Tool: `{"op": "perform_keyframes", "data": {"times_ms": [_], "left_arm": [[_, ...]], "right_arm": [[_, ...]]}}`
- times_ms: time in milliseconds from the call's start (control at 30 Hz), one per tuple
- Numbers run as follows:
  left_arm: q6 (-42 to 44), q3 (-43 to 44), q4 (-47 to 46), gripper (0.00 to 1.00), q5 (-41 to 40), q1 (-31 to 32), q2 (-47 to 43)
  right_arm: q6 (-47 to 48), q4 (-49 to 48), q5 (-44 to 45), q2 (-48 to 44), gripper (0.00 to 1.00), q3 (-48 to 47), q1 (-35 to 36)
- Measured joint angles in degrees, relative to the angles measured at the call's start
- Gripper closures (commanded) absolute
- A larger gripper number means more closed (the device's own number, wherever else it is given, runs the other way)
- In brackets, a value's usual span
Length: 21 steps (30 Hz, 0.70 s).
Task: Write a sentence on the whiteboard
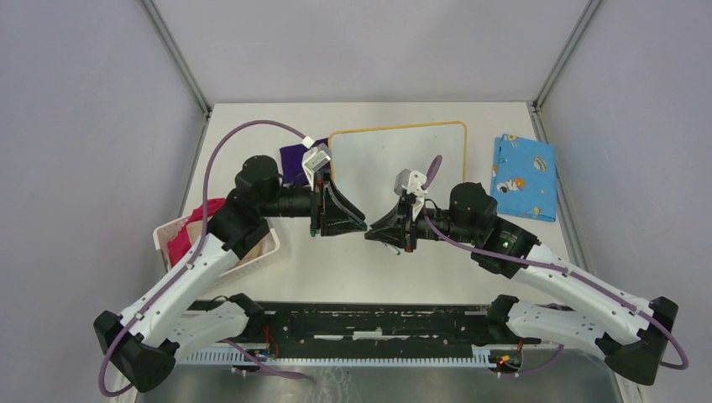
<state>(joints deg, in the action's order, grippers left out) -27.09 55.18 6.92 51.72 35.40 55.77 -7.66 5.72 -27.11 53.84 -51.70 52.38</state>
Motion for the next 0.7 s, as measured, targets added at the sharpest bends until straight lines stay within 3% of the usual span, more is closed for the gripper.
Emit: {"op": "perform_keyframes", "data": {"times_ms": [333, 700], "left_arm": [[0.33, 0.72, 0.81, 0.57, 0.07, 0.72, 0.33], [2.14, 0.72, 3.72, 0.79, -0.44, 2.23, 0.87]], "right_arm": [[-0.02, 0.0, -0.04, 0.13, 1.0, -0.02, 0.0], [-0.07, 0.0, -0.07, 0.13, 1.0, -0.02, 0.0]]}}
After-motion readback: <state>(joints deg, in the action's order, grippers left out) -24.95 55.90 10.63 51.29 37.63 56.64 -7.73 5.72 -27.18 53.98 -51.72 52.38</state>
